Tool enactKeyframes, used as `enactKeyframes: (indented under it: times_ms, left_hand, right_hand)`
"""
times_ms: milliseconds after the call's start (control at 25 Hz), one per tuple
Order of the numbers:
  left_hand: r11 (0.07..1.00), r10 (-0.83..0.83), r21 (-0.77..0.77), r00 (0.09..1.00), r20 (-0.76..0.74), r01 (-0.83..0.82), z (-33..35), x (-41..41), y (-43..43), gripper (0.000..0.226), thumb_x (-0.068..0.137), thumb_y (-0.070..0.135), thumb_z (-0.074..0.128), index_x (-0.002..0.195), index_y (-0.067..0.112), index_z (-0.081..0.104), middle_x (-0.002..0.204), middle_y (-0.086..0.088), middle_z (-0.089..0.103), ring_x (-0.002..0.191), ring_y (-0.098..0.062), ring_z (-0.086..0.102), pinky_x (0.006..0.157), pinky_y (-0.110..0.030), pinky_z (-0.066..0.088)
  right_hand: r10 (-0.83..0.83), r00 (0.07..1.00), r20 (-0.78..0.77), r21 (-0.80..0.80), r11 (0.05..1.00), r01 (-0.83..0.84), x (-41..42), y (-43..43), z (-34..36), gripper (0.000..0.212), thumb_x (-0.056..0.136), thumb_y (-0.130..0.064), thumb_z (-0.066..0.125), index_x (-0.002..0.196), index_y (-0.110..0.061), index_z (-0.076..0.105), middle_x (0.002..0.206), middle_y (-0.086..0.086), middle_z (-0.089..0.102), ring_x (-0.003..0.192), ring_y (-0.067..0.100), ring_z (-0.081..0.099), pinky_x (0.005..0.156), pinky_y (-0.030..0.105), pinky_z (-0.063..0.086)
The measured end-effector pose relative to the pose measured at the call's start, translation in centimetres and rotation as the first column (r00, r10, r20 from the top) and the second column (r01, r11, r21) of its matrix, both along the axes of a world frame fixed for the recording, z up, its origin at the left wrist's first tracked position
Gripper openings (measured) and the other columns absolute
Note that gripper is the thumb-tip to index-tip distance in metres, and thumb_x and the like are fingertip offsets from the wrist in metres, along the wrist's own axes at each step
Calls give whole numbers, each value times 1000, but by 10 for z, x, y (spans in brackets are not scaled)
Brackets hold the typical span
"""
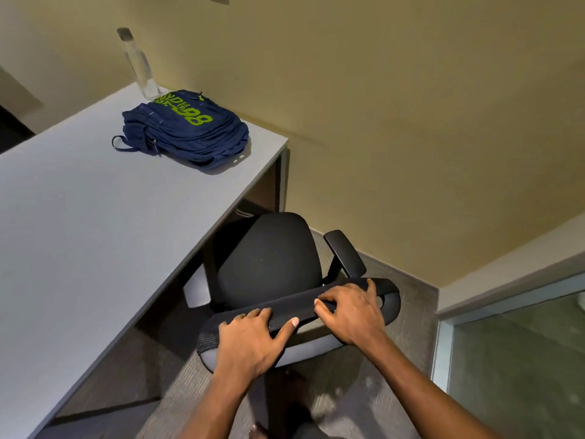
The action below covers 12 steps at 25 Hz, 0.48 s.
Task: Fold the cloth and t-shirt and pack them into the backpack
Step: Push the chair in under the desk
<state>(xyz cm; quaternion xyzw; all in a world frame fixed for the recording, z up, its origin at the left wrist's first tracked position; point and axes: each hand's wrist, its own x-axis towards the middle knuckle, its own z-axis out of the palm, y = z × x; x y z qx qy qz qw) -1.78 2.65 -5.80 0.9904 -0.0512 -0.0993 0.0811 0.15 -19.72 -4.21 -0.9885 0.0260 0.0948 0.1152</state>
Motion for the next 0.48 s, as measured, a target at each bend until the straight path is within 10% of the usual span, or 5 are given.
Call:
enactKeyframes:
  times_ms: [480]
  left_hand:
    - [969, 235, 70, 972, 13, -236, 9, -47, 30, 80, 93, 80, 11, 125, 32, 66, 123, 7, 72, 114, -23, 65, 91, -45, 44]
  right_hand:
    - [233, 972, 12, 22, 972, -234, 21, 41, 9, 46, 95, -60, 37, 106, -40, 77, 108, -19, 75, 109, 7, 62, 120, 58, 24]
